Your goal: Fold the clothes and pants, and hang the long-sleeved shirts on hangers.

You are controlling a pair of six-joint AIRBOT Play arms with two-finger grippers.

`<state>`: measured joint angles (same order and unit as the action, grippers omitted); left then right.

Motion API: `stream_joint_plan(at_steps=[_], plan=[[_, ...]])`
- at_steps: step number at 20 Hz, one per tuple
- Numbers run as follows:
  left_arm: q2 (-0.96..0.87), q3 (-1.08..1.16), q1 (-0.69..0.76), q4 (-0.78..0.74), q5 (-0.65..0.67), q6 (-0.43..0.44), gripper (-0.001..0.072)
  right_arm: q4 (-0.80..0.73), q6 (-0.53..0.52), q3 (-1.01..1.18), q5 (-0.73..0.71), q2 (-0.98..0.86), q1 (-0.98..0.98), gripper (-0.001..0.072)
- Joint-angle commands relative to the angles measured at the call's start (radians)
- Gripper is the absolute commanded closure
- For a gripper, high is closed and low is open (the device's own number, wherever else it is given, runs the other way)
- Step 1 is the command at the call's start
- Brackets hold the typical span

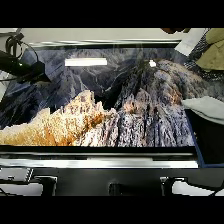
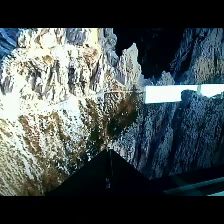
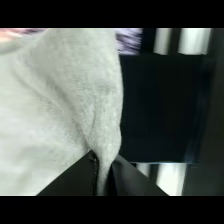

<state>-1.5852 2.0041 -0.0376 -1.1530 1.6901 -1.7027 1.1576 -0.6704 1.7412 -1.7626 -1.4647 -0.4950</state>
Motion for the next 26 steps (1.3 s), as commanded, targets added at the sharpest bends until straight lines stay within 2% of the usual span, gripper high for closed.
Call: stream_joint_plan(at_steps=[1, 9, 18, 19, 20, 21, 22, 24, 25, 26], plan=[[0.000, 0.000, 0.000, 0.000, 0.023, 0.001, 0.0692, -0.098, -0.029, -0.185, -0.040, 0.011, 0.000, 0.0678], [0.000, 0.000, 0.000, 0.000, 0.023, 0.001, 0.0691, -0.203, -0.035, -0.451, -0.008, 0.069, 0.000, 0.0677], [0.000, 0.000, 0.002, 0.000, 0.023, 0.001, 0.0692, -0.243, -0.079, -0.491, -0.005, 0.070, 0.000, 0.0671], [0.000, 0.000, 0.002, 0.000, 0.023, 0.001, 0.0692, -0.244, -0.090, -0.491, -0.018, 0.070, 0.000, 0.0605], [0.000, 0.000, 0.002, 0.000, 0.023, 0.001, 0.0692, -0.245, -0.117, -0.491, -0.022, 0.070, 0.000, 0.0456], [0.000, 0.000, 0.002, 0.000, 0.023, 0.001, 0.0691, -0.245, -0.163, -0.491, -0.019, 0.071, 0.000, 0.0252], [0.000, 0.000, 0.002, -0.001, 0.022, 0.001, 0.0691, -0.245, -0.215, -0.491, -0.009, 0.071, 0.000, 0.0120], [0.000, -0.008, 0.002, -0.001, 0.023, 0.001, 0.0691, -0.233, -0.289, -0.479, 0.004, 0.072, 0.000, 0.0098], [0.000, -0.014, 0.002, -0.002, 0.023, 0.001, 0.0691, -0.198, -0.304, -0.461, 0.023, 0.078, 0.000, 0.0129], [0.000, -0.019, 0.002, -0.009, 0.022, 0.002, 0.0692, -0.136, -0.326, -0.437, 0.064, 0.090, 0.002, 0.0211]])
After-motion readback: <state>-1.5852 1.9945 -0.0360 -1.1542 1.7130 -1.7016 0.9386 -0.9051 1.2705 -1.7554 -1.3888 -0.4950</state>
